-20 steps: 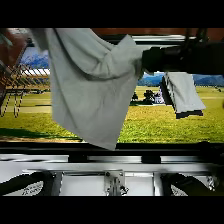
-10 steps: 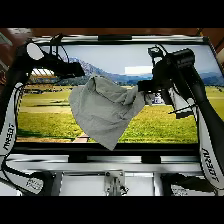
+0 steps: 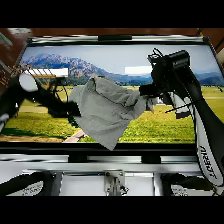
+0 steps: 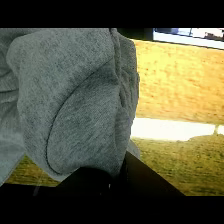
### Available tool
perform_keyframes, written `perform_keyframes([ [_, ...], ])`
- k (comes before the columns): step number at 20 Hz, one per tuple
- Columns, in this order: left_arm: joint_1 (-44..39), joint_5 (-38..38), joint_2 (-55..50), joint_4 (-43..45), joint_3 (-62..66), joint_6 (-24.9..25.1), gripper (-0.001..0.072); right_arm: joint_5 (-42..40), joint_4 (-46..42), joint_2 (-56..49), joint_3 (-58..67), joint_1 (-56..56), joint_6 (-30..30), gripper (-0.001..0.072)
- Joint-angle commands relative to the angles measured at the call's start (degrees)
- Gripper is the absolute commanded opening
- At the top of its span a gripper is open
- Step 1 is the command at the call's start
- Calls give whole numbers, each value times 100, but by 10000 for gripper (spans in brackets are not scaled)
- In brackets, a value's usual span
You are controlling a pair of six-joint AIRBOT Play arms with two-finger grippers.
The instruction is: Fold the shirts.
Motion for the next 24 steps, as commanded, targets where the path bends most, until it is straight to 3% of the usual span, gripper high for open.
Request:
perform_keyframes([
  [1,-365,1609,1360,-1486,-2828,-328,705,-13,164,-4,0,-2,4,99],
  [5,-813,3021,1674,-2422,-4164,-422,704,15,317,-4,0,-2,2,99],
  [10,-1528,4483,1202,-3204,-4236,-518,703,37,310,-4,0,-2,-17,99],
  [13,-1908,4951,787,-3700,-4232,-450,694,33,310,-4,0,-2,-17,99],
  [14,-2017,5108,713,-3869,-4232,-435,600,31,310,-4,0,-2,-17,99],
  [19,-2446,5908,577,-3965,-4024,-459,586,28,317,-4,0,-2,-15,99],
  [20,-2444,5908,483,-3965,-3950,-461,585,28,323,-4,0,-2,-15,99],
  [22,-2444,5829,173,-3967,-3775,-466,457,28,330,-4,0,-2,-15,99],
  [24,-2444,5630,-184,-3967,-3545,-518,454,17,350,-4,0,-2,-15,99],
])
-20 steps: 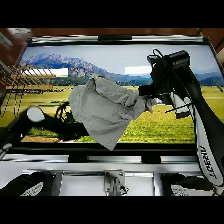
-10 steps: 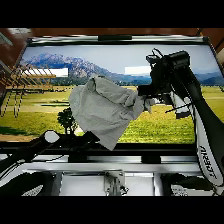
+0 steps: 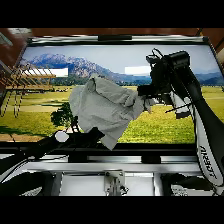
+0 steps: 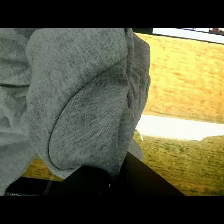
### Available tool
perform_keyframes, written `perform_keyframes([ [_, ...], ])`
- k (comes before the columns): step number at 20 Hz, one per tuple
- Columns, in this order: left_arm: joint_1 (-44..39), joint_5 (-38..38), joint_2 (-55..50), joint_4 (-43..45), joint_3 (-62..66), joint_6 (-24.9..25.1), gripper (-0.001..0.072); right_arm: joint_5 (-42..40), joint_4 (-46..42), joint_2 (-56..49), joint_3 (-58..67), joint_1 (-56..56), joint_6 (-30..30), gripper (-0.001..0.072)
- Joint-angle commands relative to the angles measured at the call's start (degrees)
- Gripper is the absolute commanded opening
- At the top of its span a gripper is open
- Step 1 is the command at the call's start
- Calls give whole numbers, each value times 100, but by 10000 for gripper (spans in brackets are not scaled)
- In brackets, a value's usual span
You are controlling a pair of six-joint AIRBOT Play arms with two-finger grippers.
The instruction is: Fold the shirts.
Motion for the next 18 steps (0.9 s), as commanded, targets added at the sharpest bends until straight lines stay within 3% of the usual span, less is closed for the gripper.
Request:
perform_keyframes([
  [1,-46,-133,-518,-7,348,-35,402,-24,57,-4,0,-2,-2,99],
  [3,-44,-192,-623,-2,555,221,131,-46,120,-4,0,-2,-2,99],
  [4,-20,-243,-601,-2,654,496,53,-44,144,-4,0,-2,-2,99],
  [8,280,-1040,-138,249,1106,1735,36,-44,153,11,4,-2,-7,99],
  [10,481,-1075,629,1279,1377,1788,34,48,24,199,9,-2,-24,99],
  [12,892,-1187,1676,2382,1923,2223,35,328,-393,632,170,-2,-55,99],
  [14,1512,-1196,2653,3038,2813,2319,35,682,-863,1158,599,-2,-149,99],
  [18,3156,-1163,3713,3095,5099,2092,36,2081,-1266,2614,1495,-2,-334,98],
])
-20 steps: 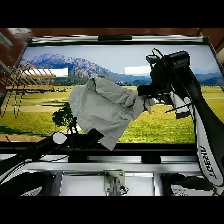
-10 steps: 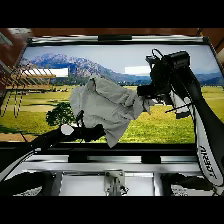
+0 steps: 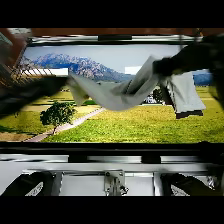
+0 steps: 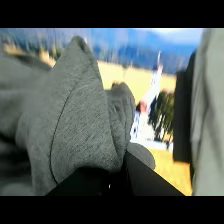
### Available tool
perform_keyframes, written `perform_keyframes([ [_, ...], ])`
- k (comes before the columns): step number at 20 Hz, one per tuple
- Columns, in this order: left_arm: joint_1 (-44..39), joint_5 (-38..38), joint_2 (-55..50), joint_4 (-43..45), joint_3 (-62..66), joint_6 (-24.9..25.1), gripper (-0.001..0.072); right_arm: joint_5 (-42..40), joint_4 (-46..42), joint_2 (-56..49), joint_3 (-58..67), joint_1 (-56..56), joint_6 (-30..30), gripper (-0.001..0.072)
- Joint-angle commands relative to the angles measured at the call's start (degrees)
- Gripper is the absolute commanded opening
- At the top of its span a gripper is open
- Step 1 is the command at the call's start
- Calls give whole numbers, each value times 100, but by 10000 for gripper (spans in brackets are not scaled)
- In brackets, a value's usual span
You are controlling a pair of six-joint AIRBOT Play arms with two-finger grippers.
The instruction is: Fold the shirts.
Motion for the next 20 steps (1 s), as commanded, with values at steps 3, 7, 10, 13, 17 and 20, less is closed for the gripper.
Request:
perform_keyframes([
  [3,1628,-20,1029,437,2533,-490,38,2496,66,1871,597,-2,-149,98],
  [7,1650,-72,1172,514,3056,-459,38,2072,337,2555,597,-2,-188,98],
  [10,1650,-1309,1226,1191,3051,-463,37,579,326,2673,597,-2,-249,98],
  [13,1650,-2590,1217,2162,2863,-658,37,-358,330,2529,595,-2,-424,98],
  [17,1650,-3412,1217,3005,2122,-872,37,-466,326,1849,595,-2,-442,98],
  [20,1650,-3486,1172,3206,1091,-872,38,-555,157,907,391,-2,-361,99],
])
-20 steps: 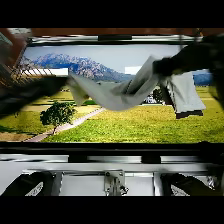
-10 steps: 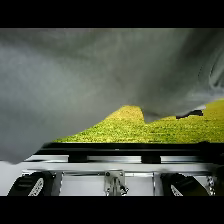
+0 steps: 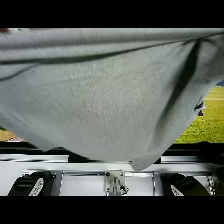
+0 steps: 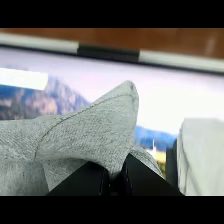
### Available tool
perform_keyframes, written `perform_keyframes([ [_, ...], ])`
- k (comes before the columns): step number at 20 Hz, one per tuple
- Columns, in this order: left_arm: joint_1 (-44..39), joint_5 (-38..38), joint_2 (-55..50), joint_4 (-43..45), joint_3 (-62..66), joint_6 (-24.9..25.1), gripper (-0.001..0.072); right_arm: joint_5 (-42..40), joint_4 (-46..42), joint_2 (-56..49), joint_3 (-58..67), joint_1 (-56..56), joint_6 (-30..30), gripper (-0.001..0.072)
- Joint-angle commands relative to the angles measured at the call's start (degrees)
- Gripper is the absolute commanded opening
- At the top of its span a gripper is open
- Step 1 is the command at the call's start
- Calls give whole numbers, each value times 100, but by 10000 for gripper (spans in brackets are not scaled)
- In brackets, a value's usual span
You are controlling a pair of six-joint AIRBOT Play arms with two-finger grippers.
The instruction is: Fold the shirts.
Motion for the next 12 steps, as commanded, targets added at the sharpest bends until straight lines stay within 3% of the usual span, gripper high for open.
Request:
perform_keyframes([
  [1,4,-411,-107,459,-1097,-63,38,-164,-173,-1029,-258,-4,160,99],
  [5,4,-111,-1213,450,-1941,-372,38,588,-140,-2796,-409,-4,610,99],
  [10,4,2048,-3099,116,-1620,-452,38,2977,-149,-4256,-409,-4,1005,106],
  [12,4,2583,-3786,15,-1429,-450,38,3711,-155,-4553,-409,-4,1027,106],
])
